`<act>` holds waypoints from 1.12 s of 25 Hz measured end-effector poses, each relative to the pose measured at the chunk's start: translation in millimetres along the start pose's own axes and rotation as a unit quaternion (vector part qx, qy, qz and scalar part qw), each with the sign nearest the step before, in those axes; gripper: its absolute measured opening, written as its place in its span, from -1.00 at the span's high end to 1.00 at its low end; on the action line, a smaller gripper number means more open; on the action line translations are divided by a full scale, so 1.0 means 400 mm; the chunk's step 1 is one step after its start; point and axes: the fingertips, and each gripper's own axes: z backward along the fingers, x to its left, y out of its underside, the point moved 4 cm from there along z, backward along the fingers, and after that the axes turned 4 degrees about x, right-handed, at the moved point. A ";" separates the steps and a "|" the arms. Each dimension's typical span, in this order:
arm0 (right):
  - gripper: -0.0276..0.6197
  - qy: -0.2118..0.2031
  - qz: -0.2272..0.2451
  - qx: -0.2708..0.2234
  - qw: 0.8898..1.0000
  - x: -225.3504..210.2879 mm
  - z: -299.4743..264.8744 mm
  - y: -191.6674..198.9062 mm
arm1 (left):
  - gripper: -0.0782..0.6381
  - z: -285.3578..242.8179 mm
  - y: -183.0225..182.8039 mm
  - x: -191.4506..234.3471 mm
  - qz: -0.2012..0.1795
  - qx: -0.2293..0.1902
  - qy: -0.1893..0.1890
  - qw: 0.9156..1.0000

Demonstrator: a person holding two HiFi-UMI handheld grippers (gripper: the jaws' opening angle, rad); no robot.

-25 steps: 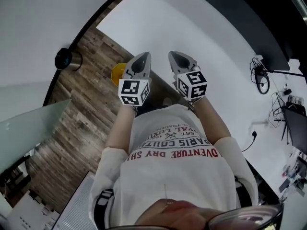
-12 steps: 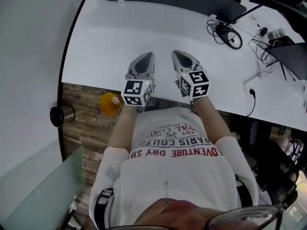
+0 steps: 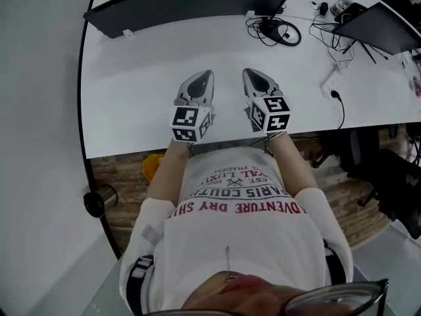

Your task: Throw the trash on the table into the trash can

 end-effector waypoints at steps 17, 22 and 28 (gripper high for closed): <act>0.84 -0.005 0.011 -0.002 1.000 -0.013 -0.026 -0.027 | 0.72 -0.006 -0.011 0.032 -0.012 -0.005 -0.018 1.000; 0.84 -0.011 0.012 -0.003 1.000 -0.007 -0.039 -0.032 | 0.72 -0.001 -0.012 0.043 -0.013 -0.006 -0.027 1.000; 0.84 -0.017 0.015 -0.005 1.000 0.002 -0.044 -0.037 | 0.72 0.003 -0.017 0.050 -0.012 -0.009 -0.033 0.999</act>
